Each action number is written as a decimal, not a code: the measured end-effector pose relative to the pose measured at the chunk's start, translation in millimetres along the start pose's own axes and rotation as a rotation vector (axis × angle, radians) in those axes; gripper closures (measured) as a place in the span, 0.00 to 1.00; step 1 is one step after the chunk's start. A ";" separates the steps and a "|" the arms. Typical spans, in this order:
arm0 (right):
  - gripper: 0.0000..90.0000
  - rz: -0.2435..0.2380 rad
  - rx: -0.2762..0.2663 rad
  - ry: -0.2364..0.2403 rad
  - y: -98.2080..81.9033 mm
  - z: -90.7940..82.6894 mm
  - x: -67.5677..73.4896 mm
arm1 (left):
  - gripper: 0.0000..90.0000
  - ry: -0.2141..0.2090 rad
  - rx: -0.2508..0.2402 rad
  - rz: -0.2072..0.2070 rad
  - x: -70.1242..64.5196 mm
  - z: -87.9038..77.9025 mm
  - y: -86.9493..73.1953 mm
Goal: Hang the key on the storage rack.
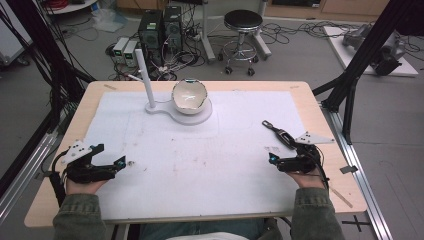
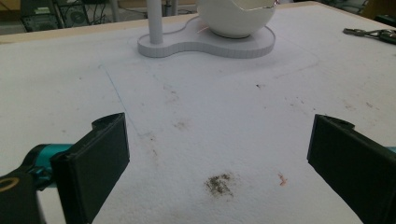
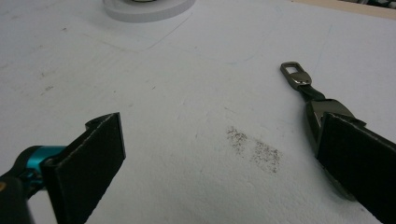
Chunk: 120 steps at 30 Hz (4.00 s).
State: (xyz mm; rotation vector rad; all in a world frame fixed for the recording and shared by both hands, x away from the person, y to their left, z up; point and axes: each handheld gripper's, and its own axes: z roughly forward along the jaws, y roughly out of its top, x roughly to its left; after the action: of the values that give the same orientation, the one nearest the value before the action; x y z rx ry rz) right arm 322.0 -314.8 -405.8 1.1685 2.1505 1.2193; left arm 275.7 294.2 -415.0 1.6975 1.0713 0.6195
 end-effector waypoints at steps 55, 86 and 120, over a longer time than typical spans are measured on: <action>0.01 -0.008 0.349 -0.054 83.5 76.5 -81.4 | 0.07 -0.005 0.014 -0.009 -1.7 4.9 0.4; 0.31 -0.120 0.638 0.027 86.4 124.0 -93.2 | 0.07 -0.004 0.030 0.001 -2.0 7.3 -0.5; 0.93 -0.005 0.685 0.059 88.9 116.4 -93.0 | 0.07 -0.006 0.030 0.001 -1.8 7.4 -0.3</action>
State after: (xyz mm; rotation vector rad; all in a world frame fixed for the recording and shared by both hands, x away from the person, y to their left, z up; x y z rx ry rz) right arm 495.3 -308.8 -398.5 1.3808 2.7112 0.5059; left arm 280.6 289.2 -417.9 1.7252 1.0804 0.6010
